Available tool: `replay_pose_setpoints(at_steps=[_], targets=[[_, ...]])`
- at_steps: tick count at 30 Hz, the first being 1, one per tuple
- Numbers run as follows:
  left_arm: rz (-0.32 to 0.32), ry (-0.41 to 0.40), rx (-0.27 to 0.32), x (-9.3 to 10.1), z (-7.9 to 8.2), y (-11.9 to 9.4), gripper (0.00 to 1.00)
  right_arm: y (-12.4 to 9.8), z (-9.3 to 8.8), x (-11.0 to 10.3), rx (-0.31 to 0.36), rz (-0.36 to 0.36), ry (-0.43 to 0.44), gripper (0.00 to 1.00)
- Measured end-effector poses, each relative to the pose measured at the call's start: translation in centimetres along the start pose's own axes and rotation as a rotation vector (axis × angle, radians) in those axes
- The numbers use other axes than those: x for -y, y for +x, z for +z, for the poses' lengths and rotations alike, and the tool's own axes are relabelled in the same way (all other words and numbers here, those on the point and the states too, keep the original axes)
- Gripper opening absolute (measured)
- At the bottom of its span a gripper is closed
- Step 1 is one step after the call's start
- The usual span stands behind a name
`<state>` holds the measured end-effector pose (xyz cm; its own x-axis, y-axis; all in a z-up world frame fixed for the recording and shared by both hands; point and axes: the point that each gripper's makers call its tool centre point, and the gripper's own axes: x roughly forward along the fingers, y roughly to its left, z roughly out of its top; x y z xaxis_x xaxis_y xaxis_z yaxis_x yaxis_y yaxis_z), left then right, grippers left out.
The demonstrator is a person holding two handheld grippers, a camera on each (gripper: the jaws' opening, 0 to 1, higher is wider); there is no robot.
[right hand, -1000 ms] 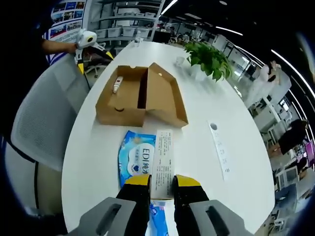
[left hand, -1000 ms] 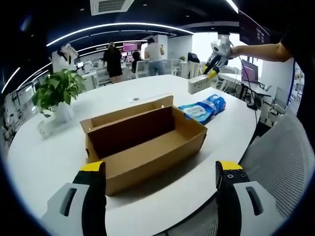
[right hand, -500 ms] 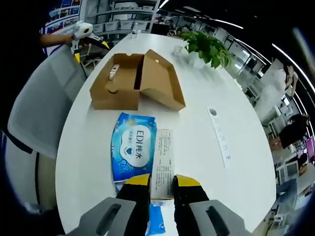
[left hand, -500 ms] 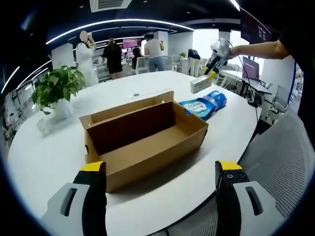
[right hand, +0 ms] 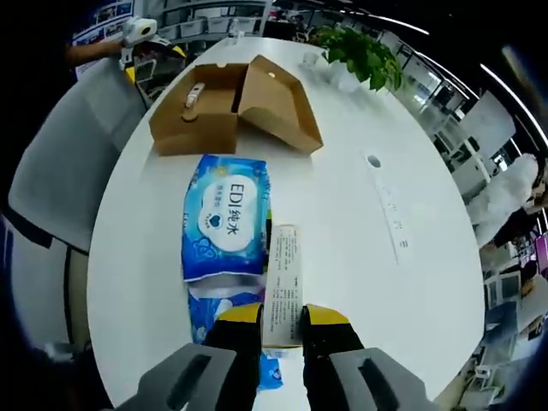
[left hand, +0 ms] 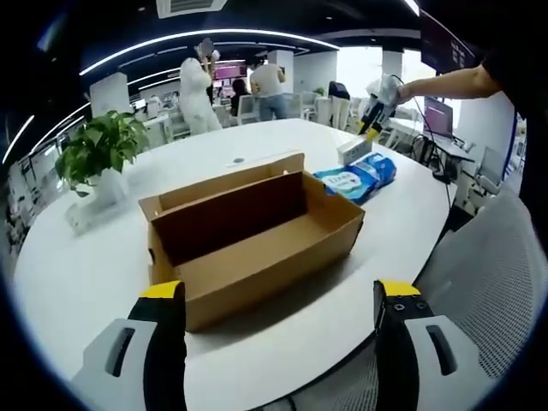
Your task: Operate the shoe box by opening the lid, removing the specified soft item, and placing it in the target area until the item is outside and the box remains undamaged.
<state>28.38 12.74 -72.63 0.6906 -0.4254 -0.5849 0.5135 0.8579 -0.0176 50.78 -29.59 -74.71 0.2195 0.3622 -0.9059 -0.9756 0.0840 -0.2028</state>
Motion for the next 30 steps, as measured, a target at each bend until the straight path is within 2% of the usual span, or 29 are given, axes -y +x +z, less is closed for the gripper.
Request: replay_pose_setpoints(at_steps=[16,22,25,30], targets=[[0.012,-0.005,-0.01,-0.2,-0.2,0.0,0.94,1.4,-3.0,0.2,-0.057,0.018,0.029,0.13],[0.011,-0.006,-0.019,-0.1,-0.3,0.0,0.94,1.9,-4.8,0.3,-0.107,0.028,0.005,0.13],[0.012,-0.007,-0.022,-0.1,-0.4,0.0,0.94,2.2,-5.9,0.3,-0.154,0.028,-0.043,0.13],[0.015,-0.007,-0.03,-0.2,-0.5,0.1,0.93,3.0,-7.0,0.5,-0.178,0.032,-0.055,0.13]])
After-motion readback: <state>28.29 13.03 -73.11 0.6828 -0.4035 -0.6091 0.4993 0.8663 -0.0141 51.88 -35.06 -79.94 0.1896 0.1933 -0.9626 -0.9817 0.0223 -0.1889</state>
